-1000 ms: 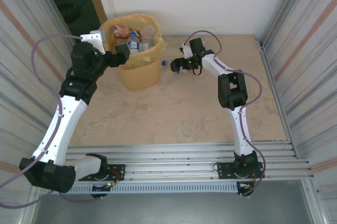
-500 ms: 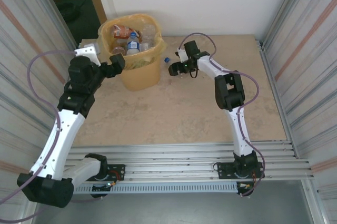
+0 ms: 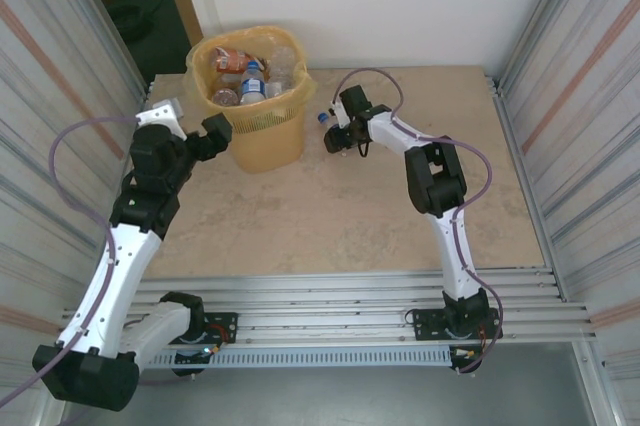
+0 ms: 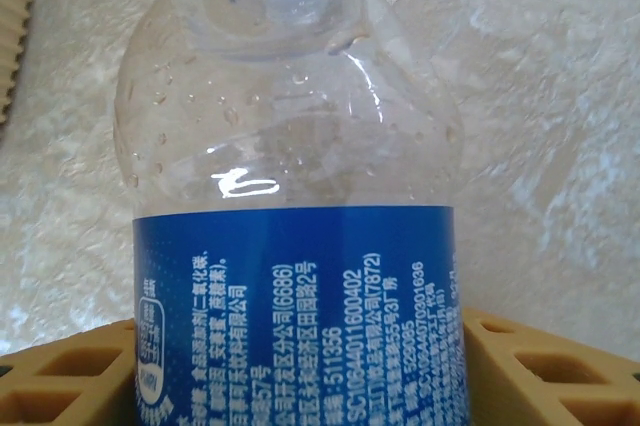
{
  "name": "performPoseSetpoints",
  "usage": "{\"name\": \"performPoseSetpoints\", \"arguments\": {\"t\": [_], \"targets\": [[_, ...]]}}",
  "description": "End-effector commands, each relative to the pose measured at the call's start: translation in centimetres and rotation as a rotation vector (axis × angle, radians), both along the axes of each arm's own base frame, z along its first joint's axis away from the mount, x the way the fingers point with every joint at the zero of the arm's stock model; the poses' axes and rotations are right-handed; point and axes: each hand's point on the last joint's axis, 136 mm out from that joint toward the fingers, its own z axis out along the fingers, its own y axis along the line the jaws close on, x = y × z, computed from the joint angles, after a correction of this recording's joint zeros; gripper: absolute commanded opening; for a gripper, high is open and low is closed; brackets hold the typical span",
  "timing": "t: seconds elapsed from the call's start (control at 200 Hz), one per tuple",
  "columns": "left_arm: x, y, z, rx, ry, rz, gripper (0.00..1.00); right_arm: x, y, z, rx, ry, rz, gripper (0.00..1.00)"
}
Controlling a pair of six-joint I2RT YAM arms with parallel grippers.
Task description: Put the plastic bottles in the bin
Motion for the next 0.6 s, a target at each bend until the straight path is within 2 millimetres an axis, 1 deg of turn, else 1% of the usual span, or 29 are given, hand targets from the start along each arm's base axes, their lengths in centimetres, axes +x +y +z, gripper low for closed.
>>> {"name": "performPoseSetpoints", "arguments": {"t": [0.0,0.105,0.125,0.421,0.596], "targets": [[-0.5,0.9,1.0,-0.037,-0.045,0.039,0.99,-2.0,-1.3,1.1,-0.047,0.008,-0.053,0.50],[-0.7,1.0,0.9,-0.043,-0.046,0.042,0.99,-3.1,-1.6,2.3,-0.021,-0.005,-0.088,0.48],[-0.8,1.0,0.9,-0.044,-0.047,0.042,0.99,-3.2,-1.7,3.1,-0.010,-0.019,-0.096,0.47],[-1.0,0.5,0.5,-0.063,-0.030,0.007,0.99,-6.4,-3.4,7.9,0.087,-0.081,-0.201,0.43],[-0.9,0.0,0.3,-0.084,-0.028,-0.017,0.99,-8.6,-4.4,11.5,0.161,-0.144,-0.231,0.43]]}}
